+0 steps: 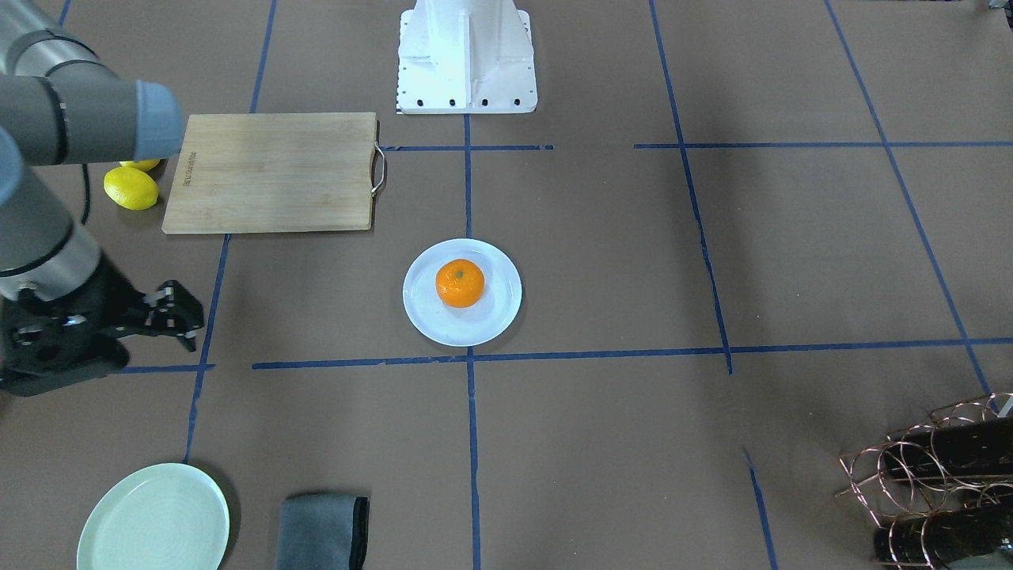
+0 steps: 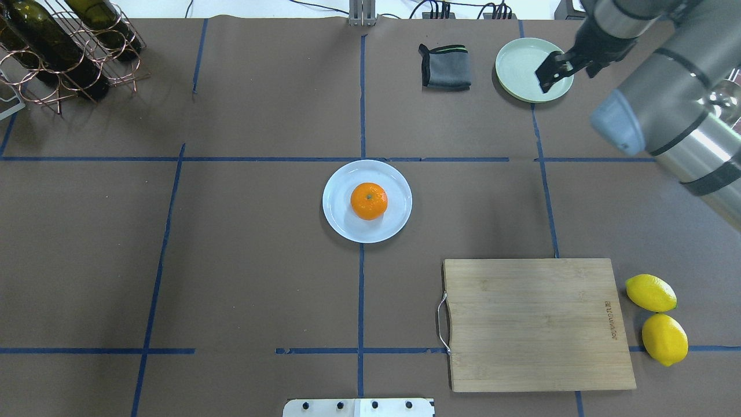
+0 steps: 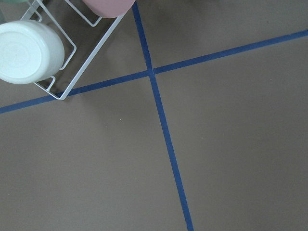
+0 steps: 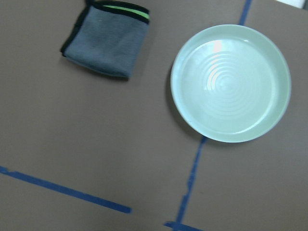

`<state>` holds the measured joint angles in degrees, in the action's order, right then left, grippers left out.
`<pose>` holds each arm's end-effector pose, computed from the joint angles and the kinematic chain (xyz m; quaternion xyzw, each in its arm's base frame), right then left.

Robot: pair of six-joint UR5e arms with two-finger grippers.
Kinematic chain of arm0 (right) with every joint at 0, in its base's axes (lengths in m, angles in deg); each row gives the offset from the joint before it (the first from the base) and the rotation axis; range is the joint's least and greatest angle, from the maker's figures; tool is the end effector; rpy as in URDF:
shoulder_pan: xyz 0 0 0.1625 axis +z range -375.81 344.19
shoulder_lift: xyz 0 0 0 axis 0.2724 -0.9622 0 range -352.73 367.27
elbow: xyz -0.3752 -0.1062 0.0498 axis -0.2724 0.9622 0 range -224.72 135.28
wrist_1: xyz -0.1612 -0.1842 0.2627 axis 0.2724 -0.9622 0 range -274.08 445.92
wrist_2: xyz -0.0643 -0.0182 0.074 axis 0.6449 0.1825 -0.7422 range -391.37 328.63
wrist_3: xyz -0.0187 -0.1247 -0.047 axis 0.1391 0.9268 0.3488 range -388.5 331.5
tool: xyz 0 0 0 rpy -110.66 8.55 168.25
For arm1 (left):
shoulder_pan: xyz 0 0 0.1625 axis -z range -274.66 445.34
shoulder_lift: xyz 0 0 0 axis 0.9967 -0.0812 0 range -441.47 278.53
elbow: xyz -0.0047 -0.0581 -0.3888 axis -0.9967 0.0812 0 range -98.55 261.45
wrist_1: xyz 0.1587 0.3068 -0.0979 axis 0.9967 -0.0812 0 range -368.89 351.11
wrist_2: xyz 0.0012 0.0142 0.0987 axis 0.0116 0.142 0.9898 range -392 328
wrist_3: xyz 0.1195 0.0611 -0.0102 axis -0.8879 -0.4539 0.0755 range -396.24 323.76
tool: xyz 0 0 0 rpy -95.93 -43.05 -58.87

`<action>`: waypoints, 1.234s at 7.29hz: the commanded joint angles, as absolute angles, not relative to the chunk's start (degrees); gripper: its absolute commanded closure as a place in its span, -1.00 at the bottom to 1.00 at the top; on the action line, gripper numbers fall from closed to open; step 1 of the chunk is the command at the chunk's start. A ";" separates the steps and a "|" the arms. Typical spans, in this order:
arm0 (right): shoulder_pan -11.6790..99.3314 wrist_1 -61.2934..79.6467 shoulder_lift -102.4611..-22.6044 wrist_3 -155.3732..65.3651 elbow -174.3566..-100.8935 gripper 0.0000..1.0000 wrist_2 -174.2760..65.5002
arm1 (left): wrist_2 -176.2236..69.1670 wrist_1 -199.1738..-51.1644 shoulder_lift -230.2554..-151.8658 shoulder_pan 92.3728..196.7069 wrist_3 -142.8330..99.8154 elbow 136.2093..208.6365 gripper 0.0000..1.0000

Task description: Pick orange to plate

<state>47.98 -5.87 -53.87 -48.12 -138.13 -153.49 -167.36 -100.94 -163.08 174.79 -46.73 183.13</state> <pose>-0.2164 -0.5793 0.3765 0.1286 -0.3442 -0.1260 0.9215 -0.0339 -0.3838 0.6172 0.0762 0.3800 0.1065 0.9157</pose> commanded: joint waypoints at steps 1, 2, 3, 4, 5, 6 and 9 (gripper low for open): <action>59.45 -5.57 -61.76 -37.76 -138.32 -1.00 -160.60 | -167.26 -100.91 -162.85 174.82 -46.70 183.41 -1.00; 65.17 -5.40 -65.37 -33.29 -138.58 -1.00 -161.52 | -167.35 -100.82 -162.77 174.82 -46.70 183.23 -1.00; 68.19 -4.09 -71.33 -26.11 -138.50 -1.00 -159.97 | -167.35 -100.82 -162.77 174.82 -46.70 183.23 -1.00; 70.13 -2.25 -77.56 -22.48 -138.06 -1.00 -160.12 | -167.35 -100.82 -162.77 174.82 -46.70 183.23 -1.00; 70.93 -2.06 -82.33 -21.39 -138.14 -1.00 -160.04 | -167.35 -100.82 -162.68 174.82 -46.70 183.40 -1.00; 71.64 -2.14 -84.03 -21.47 -138.32 -1.00 -159.60 | -167.26 -100.82 -162.76 174.82 -46.70 182.97 -1.00; 73.14 -5.98 -85.01 -22.18 -139.63 -1.00 -162.48 | -167.26 -100.82 -162.68 174.82 -46.79 182.45 -1.00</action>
